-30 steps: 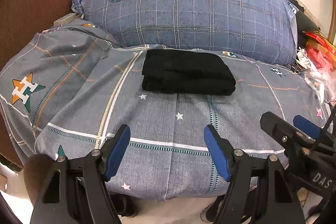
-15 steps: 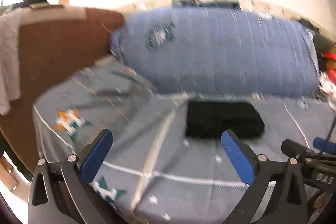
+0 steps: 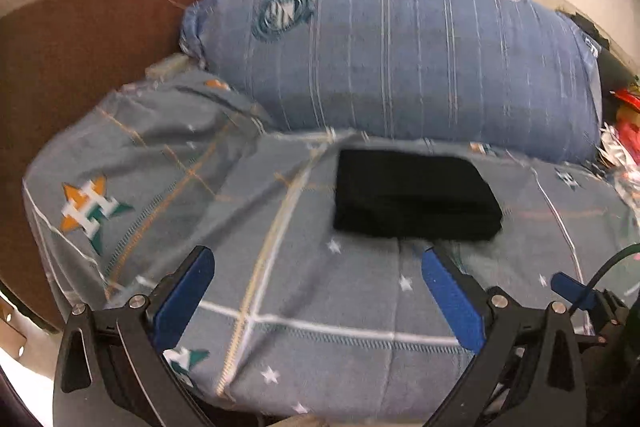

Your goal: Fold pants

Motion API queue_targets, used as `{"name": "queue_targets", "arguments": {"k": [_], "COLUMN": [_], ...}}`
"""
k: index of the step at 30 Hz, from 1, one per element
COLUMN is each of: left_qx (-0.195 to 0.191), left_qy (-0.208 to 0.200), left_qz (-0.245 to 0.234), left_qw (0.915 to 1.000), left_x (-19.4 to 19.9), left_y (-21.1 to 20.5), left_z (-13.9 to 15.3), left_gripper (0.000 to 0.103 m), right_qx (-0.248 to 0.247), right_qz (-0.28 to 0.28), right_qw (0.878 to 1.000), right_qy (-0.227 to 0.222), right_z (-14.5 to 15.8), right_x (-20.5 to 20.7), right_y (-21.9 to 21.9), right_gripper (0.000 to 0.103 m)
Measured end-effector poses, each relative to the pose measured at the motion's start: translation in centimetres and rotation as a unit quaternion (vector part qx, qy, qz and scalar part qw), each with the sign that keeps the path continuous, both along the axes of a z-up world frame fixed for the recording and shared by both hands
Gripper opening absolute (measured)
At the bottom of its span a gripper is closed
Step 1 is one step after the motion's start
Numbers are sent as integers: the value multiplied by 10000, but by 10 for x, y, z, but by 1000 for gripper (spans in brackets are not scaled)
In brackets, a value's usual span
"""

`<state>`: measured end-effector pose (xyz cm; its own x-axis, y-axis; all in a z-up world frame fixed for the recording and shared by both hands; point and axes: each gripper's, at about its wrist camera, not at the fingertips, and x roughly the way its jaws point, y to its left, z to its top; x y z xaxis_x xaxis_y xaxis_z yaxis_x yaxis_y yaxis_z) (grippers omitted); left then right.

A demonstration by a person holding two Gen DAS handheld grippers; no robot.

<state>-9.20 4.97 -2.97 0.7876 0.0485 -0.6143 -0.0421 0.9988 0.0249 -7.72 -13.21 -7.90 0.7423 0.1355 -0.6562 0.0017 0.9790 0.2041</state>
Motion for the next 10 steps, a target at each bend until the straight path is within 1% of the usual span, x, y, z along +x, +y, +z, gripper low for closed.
{"name": "queue_targets", "arguments": {"k": [3,6,10], "left_qx": [62,160,135], "left_qy": [133,134,181], "left_qz": [-15,-46,-15], "left_qw": [9999,9998,9997], "left_x": [-7,-12,-19], "left_y": [-4,-7,-7], "left_z": [-7,-8,-7], "left_gripper": [103,103,103], "right_qx": [33,109,139], "right_qz": [-32,-55,16], "right_qw": [10000,9999,9999], "right_qy": [42,65,48], "right_z": [-6,-8,-7], "right_x": [-7,-11,-14], "right_y": [1,2,8], "right_gripper": [103,103,103]}}
